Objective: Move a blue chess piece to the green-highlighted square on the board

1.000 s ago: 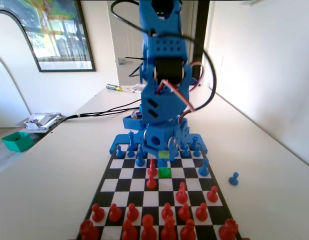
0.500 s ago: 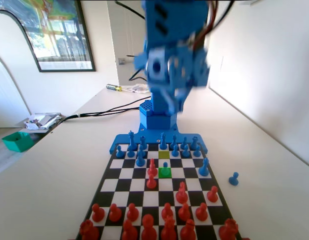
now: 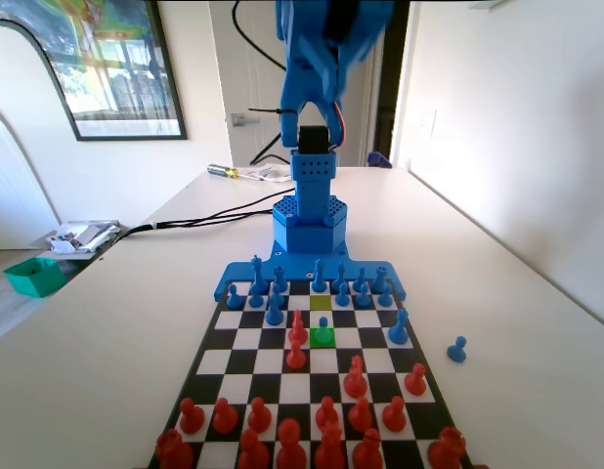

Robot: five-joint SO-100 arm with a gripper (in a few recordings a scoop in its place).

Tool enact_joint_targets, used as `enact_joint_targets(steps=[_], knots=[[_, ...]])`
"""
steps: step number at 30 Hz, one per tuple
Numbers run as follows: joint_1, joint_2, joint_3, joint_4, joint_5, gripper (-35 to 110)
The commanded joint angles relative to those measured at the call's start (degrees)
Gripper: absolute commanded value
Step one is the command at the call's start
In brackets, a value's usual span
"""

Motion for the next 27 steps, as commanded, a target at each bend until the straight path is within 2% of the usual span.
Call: enact_joint_targets(steps=[1, 10, 27], knots=[[1.1, 9.8, 1.7, 2.0, -0.5, 2], [4.3, 20.5, 15.0, 0.1, -4.7, 2], [4.1, 33.6, 26.5, -4.7, -6.1, 1]])
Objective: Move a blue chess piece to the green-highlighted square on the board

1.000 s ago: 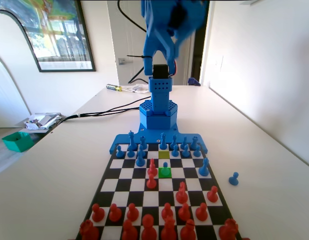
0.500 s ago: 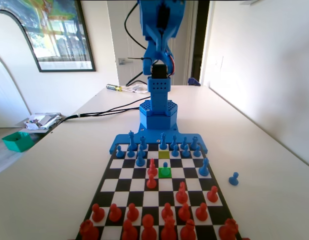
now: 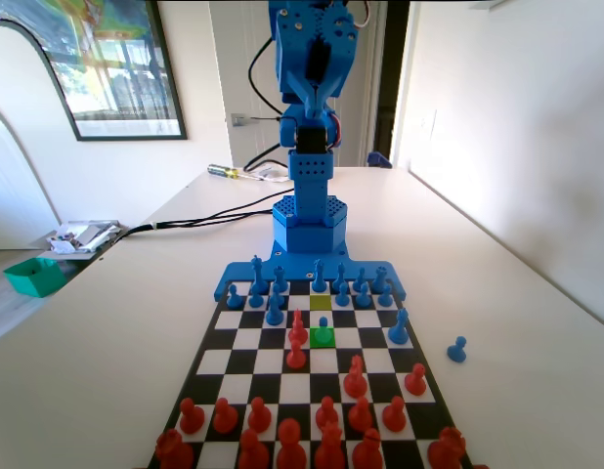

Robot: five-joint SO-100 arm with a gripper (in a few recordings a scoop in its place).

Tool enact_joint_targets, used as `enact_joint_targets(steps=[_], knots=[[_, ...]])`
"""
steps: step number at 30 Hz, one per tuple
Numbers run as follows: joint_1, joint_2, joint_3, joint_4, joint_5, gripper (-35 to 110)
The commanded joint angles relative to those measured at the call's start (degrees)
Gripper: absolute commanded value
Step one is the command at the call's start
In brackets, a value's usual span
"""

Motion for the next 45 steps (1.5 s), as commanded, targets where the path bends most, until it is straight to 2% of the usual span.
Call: enact_joint_targets(steps=[1, 14, 45], knots=[[0.4, 2.0, 0.2, -1.0, -0.6, 1], [1.4, 8.8, 0.5, -2.5, -0.5, 1], [1.7, 8.9, 0.5, -2.5, -0.3, 1]])
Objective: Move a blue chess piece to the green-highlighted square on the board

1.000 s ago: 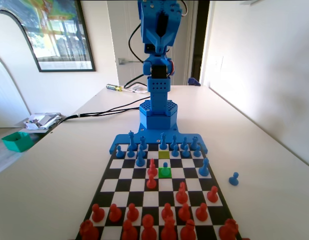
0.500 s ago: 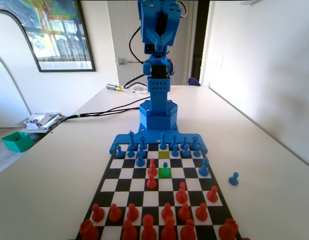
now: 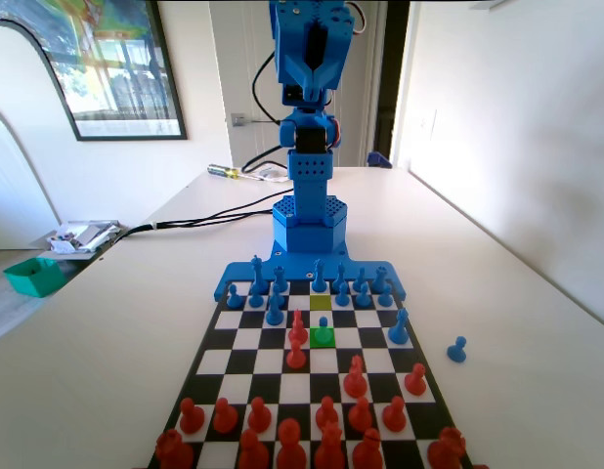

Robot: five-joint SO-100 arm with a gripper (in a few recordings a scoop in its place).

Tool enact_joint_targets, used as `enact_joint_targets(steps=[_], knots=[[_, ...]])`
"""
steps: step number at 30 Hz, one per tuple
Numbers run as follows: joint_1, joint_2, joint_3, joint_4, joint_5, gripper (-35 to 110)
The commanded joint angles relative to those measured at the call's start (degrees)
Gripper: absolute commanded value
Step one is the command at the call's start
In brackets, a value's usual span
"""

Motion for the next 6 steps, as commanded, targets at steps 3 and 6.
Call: enact_joint_targets(steps=[3, 6], knots=[[0.7, 0.2, -0.5, -1.1, -0.3, 1], [0.7, 0.2, -0.5, -1.1, -0.3, 1]])
